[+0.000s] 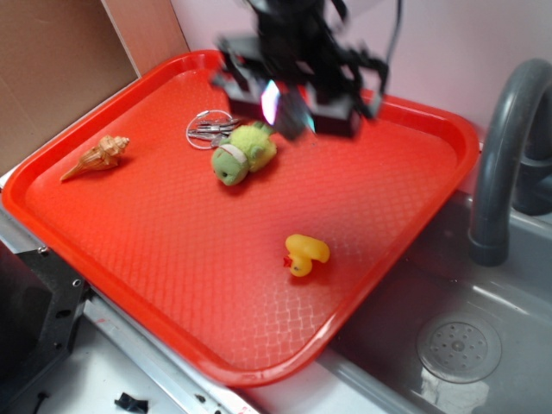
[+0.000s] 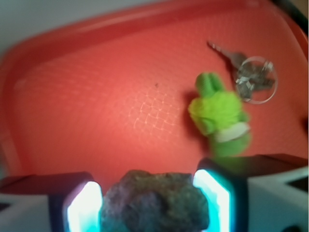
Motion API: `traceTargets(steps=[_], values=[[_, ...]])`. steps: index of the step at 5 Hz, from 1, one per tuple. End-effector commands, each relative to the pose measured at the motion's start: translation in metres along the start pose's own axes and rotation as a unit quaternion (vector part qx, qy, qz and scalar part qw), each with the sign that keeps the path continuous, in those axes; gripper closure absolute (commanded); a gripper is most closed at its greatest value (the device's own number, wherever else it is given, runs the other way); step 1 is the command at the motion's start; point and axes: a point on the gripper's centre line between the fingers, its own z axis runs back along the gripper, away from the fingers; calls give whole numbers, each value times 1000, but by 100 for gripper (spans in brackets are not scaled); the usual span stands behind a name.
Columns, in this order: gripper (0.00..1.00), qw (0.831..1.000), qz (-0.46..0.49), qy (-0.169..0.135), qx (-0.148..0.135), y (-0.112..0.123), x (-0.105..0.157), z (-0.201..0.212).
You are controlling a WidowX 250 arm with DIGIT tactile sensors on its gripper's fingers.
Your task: Grab the rock.
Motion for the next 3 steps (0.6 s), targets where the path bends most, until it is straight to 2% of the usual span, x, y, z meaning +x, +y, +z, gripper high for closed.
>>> traceTargets(steps=[1, 2, 3], values=[[100, 997, -40, -23, -65, 69, -24, 104], [100, 996, 5, -32, -85, 90, -37, 117], [100, 998, 33, -20, -53, 99, -36, 114]])
